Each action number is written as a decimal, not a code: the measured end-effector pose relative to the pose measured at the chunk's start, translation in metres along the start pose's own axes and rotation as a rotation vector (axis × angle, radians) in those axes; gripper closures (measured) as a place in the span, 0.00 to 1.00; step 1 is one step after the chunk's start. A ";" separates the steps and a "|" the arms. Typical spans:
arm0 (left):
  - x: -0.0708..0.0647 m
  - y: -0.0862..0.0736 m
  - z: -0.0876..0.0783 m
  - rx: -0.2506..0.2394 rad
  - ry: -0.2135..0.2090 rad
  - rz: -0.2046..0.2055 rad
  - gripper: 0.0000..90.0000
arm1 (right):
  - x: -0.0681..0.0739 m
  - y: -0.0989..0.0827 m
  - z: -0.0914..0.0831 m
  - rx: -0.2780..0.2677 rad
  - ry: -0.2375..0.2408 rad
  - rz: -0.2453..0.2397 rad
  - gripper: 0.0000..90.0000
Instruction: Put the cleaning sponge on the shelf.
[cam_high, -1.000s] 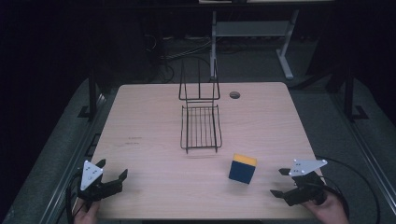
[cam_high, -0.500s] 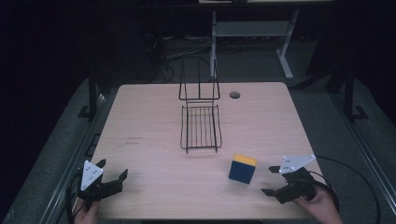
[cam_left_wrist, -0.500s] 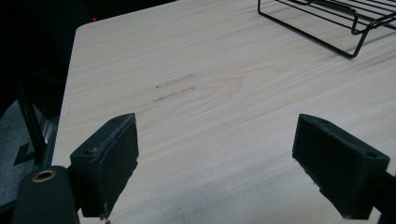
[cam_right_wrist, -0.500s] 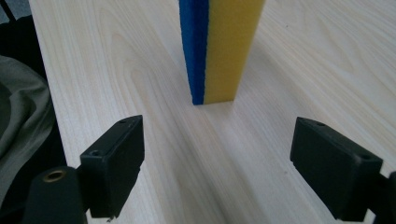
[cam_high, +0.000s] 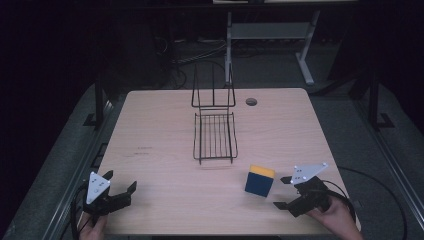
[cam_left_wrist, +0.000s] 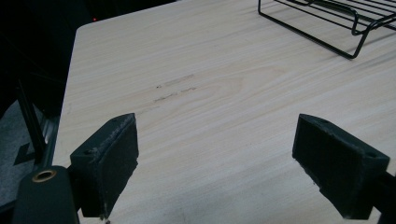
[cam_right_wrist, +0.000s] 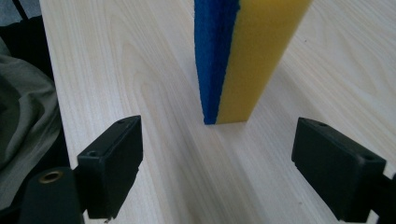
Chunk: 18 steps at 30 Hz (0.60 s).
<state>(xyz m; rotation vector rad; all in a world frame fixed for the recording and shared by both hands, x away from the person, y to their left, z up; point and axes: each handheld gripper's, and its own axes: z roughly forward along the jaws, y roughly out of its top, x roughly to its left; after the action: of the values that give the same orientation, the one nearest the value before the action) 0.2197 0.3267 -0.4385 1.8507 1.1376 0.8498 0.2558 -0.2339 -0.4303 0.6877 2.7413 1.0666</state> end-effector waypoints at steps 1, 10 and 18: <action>0.000 0.000 0.000 0.000 0.000 -0.001 0.15 | 0.000 0.001 0.001 0.003 0.003 0.000 0.18; 0.000 0.000 0.000 -0.001 -0.001 0.000 0.15 | 0.003 0.018 0.009 0.012 0.006 -0.046 0.18; 0.000 0.000 0.000 -0.003 -0.001 -0.003 0.15 | 0.001 0.024 0.016 0.025 0.004 -0.050 0.18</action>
<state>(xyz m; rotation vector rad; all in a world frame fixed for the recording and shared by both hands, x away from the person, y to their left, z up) 0.2197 0.3270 -0.4380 1.8464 1.1371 0.8486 0.2680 -0.2078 -0.4258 0.6177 2.7642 1.0270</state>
